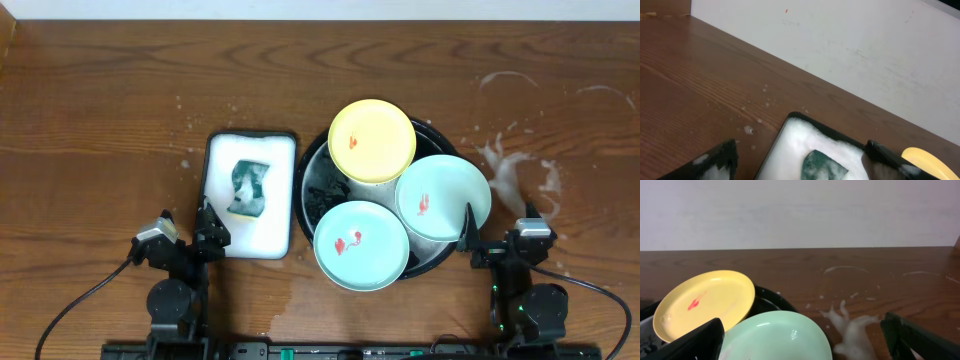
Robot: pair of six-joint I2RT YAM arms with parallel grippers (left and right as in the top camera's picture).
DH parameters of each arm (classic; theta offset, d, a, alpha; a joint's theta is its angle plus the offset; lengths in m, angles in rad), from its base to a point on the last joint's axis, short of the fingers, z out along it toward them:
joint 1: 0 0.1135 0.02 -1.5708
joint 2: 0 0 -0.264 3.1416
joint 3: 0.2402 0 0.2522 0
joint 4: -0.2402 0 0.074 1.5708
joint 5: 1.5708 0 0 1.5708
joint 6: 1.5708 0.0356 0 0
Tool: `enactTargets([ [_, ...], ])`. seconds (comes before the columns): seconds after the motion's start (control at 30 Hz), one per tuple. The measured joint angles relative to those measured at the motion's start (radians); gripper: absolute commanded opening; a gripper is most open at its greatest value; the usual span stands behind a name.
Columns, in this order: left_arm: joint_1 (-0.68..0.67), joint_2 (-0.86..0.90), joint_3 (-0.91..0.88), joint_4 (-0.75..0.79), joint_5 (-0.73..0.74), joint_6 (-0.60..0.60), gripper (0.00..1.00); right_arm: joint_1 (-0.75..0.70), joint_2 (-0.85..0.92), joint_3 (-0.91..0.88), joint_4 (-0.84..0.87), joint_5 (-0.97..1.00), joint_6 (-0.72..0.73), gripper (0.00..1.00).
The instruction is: Clean dirty plates on tray and stack at the side
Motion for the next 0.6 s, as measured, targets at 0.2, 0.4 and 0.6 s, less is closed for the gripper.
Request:
enactTargets([
  [0.2,0.0,0.0,0.0,0.009,0.0,0.0,0.81,0.0,0.0,0.0,0.0,0.0,0.0,0.99],
  [0.4,0.0,0.0,0.0,0.01,0.058,0.0,0.81,0.0,0.0,0.0,0.002,0.0,0.0,0.99],
  [0.6,0.0,0.0,-0.001,0.021,0.172,0.0,0.81,0.0,0.0,-0.001,0.015,-0.08,0.001,0.99],
])
